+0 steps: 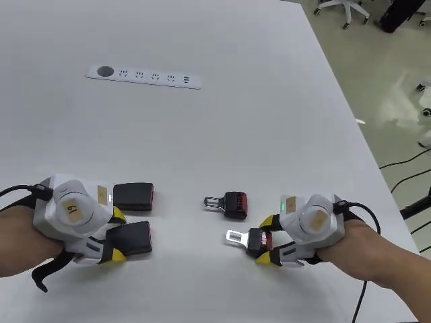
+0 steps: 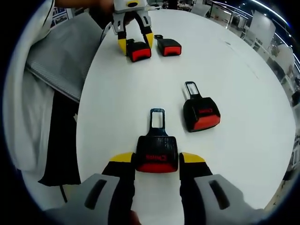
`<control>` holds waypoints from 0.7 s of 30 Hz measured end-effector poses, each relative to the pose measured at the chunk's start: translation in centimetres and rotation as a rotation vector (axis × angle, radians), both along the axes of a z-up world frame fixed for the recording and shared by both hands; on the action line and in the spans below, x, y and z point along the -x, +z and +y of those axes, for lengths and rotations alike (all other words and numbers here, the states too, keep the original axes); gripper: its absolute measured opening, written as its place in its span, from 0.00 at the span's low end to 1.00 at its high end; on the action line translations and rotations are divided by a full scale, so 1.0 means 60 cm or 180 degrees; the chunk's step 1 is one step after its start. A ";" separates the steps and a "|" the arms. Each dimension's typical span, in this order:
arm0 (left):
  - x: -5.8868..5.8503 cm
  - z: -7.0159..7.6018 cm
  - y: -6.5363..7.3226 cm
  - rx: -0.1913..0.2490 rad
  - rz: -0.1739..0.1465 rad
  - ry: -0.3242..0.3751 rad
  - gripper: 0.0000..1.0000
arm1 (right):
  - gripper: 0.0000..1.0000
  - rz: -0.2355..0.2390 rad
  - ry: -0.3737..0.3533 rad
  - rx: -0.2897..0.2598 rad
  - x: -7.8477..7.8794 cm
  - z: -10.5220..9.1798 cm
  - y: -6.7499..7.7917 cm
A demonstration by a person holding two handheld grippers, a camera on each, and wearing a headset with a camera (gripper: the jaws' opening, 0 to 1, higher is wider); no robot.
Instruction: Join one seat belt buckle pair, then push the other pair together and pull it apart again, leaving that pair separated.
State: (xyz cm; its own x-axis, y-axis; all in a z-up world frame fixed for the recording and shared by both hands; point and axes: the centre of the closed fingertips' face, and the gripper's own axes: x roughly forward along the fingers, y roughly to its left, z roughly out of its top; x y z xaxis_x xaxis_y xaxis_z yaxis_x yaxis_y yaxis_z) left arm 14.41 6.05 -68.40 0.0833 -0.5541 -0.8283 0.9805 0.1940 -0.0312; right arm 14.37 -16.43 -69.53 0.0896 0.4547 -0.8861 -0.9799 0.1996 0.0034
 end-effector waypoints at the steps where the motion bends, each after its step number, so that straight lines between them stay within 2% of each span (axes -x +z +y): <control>1: -0.001 0.000 0.000 -0.0006 -0.0004 -0.0013 0.40 | 0.35 0.0000 0.0017 0.0007 0.000 0.000 0.000; 11: -0.005 0.003 -0.005 -0.0023 -0.0002 -0.0125 0.38 | 0.33 0.0030 0.0205 0.0051 -0.004 -0.003 -0.001; 21: -0.009 0.007 -0.012 -0.0130 0.0004 -0.0332 0.36 | 0.33 0.0030 0.0340 0.0136 -0.004 -0.002 0.000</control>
